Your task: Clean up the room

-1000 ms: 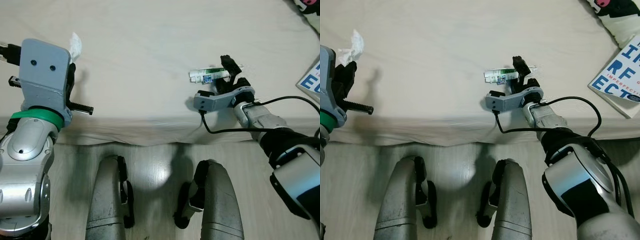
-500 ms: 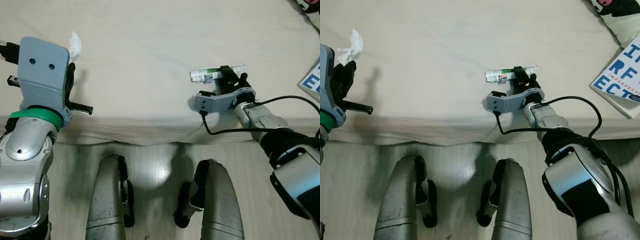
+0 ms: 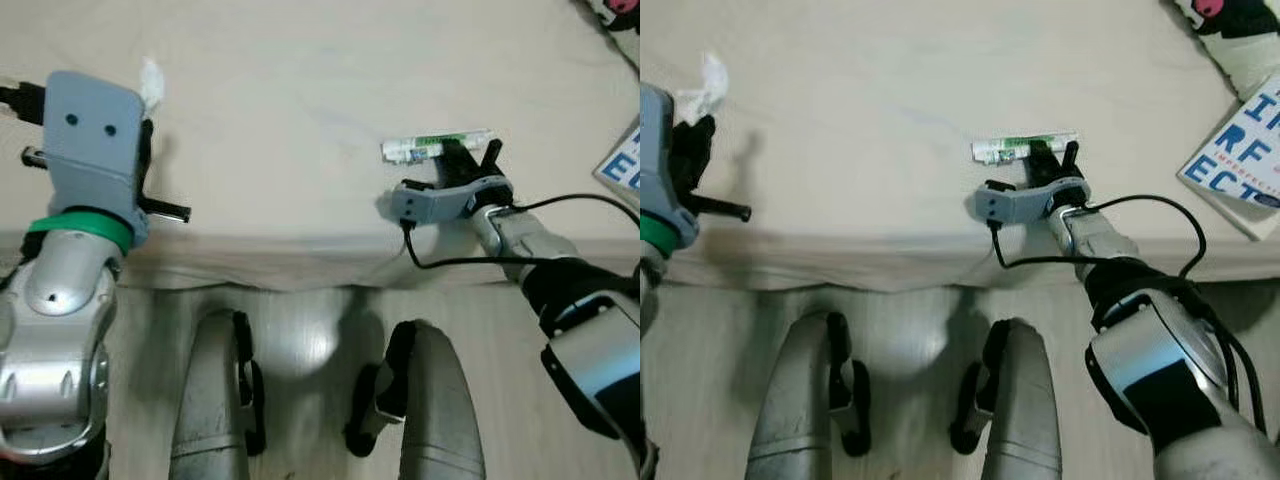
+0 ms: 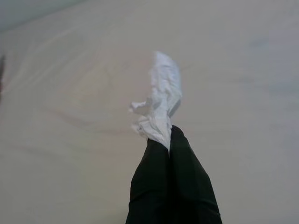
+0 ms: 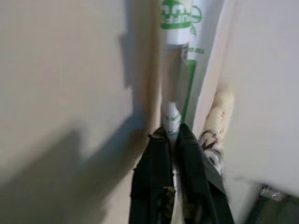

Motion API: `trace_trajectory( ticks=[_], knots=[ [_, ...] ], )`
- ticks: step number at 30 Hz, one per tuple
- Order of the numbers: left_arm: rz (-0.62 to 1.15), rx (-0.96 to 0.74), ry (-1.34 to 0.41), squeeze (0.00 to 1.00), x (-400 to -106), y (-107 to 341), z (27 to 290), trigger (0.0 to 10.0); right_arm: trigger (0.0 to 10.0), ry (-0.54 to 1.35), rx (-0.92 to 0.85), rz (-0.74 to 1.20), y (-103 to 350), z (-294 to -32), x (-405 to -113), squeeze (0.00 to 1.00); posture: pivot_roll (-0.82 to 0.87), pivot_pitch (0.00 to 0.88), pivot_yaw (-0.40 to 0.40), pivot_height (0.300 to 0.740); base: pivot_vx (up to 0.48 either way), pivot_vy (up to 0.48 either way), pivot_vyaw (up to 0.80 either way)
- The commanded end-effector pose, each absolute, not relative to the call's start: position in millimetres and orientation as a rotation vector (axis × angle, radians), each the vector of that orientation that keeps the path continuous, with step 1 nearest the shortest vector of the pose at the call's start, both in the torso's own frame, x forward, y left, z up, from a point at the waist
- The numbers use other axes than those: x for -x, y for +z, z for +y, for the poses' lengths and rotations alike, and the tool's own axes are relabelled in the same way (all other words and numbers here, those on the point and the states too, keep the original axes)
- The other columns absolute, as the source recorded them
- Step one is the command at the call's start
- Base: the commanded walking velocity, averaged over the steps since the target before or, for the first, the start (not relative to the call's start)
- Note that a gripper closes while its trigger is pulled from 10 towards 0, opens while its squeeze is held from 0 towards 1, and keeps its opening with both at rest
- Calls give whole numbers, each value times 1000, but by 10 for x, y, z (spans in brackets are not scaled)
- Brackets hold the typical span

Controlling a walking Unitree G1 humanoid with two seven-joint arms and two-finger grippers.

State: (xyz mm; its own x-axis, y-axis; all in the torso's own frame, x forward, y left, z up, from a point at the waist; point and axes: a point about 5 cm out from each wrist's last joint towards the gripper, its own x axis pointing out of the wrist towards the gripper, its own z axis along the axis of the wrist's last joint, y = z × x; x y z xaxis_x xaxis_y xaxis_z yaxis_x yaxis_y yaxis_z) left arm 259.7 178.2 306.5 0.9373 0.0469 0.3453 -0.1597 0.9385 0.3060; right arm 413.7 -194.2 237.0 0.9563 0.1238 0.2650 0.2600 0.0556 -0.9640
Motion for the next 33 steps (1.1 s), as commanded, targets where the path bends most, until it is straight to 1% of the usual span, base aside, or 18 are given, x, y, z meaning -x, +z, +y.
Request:
trace_trajectory(
  ticks=[1,2,3,4,5,6,7,9,10,12,13,15,17,19,20,25,28,33],
  knots=[
    [-316,-319,58,0,-2646,2941,1680,10000,0,-140,1253,-317,2391,-1959,-4122,0,226,425,-66,580,0,0,0],
    [-316,-319,58,0,-2646,2941,1680,10000,0,-140,1253,-317,2391,-1959,-4122,0,226,425,-66,580,0,0,0],
    [-289,-293,-9,0,-2691,2837,1568,10000,10000,-146,960,-363,2459,-1931,-4102,0,196,367,-72,580,0,0,0],
    [-289,-293,-9,0,-2691,2837,1568,10000,10000,-146,960,-363,2459,-1931,-4102,0,196,367,-72,580,0,0,0],
    [-269,-277,-41,0,-2717,2776,1520,10000,10000,-132,795,-372,2445,-1924,-4083,0,173,337,-76,580,0,0,0],
    [-269,-277,-41,0,-2717,2776,1520,10000,10000,-132,795,-372,2445,-1924,-4083,0,173,337,-76,580,0,0,0],
    [-250,-256,-68,0,-2717,2719,1493,10000,10000,-103,590,-376,2405,-1893,-4053,0,166,325,-77,580,0,0,0],
    [-217,-238,-74,0,-2746,2587,1490,10000,10000,-67,308,-392,2264,-1837,-3931,0,124,256,-77,580,0,0,0],
    [-217,-238,-74,0,-2746,2587,1490,10000,10000,-67,308,-392,2264,-1837,-3931,0,124,256,-77,580,0,0,0],
    [-212,-266,-62,0,-2748,2478,1529,10000,10000,-55,134,-386,2075,-1750,-3728,0,104,226,-83,580,0,0,0],
    [-212,-266,-62,0,-2748,2478,1529,10000,10000,-55,134,-386,2075,-1750,-3728,0,104,226,-83,580,0,0,0],
    [-219,-253,-46,0,-2732,2406,1574,10000,10000,-64,-9,-367,1840,-1620,-3445,0,79,171,-88,580,0,0,0],
    [-219,-253,-46,0,-2732,2406,1574,10000,10000,-64,-9,-367,1840,-1620,-3445,0,79,171,-88,580,0,0,0],
    [-248,-239,-25,0,-2743,2408,1597,10000,10000,-112,-66,-339,1634,-1605,-3229,0,72,125,-87,580,0,0,0],
    [-248,-239,-25,0,-2743,2408,1597,10000,10000,-112,-66,-339,1634,-1605,-3229,0,72,125,-87,580,0,0,0],
    [-315,-260,-30,0,-2844,2436,1539,10000,10000,-152,11,-428,1596,-1738,-3169,0,48,72,-84,590,0,0,0],
    [-373,-256,-58,0,-2949,2527,1465,10000,10000,-161,48,-484,1751,-1867,-3174,0,33,36,-75,605,0,0,0],
    [-423,-292,-72,0,-3014,2590,1457,10000,10000,-165,77,-529,2037,-1977,-3117,0,28,22,-74,625,0,0,0]
  ],
)
